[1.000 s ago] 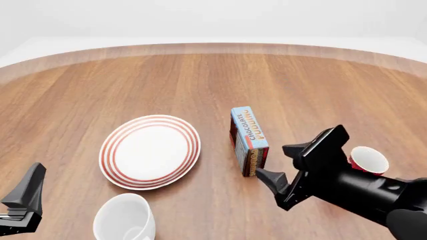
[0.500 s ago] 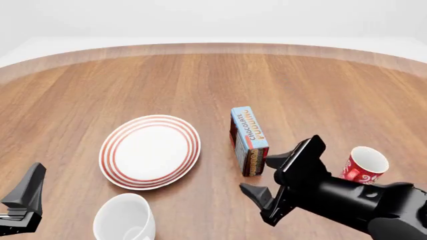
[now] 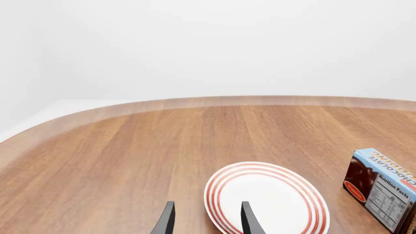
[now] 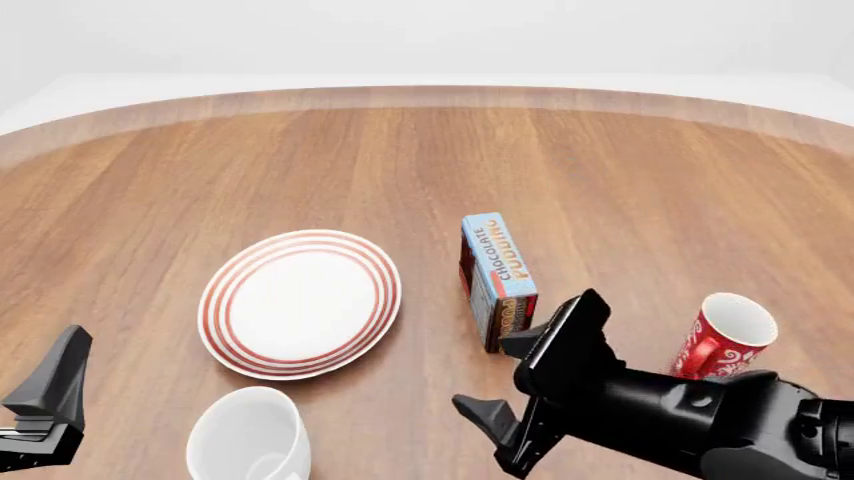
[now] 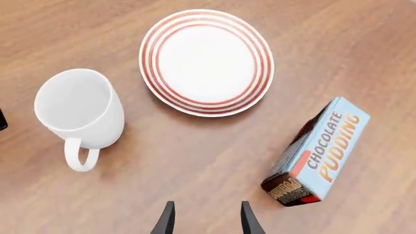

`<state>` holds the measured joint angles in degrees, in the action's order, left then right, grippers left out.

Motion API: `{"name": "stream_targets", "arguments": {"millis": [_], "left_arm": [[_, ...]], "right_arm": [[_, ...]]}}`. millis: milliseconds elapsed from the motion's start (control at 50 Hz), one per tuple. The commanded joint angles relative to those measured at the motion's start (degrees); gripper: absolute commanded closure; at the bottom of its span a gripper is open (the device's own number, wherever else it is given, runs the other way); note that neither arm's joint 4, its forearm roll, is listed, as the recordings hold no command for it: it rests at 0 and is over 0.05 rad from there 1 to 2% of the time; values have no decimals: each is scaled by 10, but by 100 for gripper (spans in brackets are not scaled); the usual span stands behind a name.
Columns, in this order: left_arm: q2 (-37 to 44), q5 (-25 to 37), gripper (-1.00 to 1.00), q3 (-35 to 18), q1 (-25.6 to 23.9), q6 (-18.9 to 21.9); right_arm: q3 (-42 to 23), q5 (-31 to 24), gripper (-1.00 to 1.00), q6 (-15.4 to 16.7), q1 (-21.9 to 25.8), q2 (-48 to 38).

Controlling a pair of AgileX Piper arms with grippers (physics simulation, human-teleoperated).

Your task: Pick up the white mug and put it on the plate, and put the chocolate pudding to the right of the plate.

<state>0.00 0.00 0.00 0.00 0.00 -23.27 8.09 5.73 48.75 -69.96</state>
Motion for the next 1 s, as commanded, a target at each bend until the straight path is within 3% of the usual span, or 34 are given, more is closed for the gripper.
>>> {"name": "stream_targets", "arguments": {"millis": [20, 1000], "left_arm": [[0, 0, -100, 0, 0, 0], [0, 0, -100, 0, 0, 0]], "right_arm": [[-4, 3, -100, -8, 24, -22], [-54, -2, -100, -26, 110, -124]]}}
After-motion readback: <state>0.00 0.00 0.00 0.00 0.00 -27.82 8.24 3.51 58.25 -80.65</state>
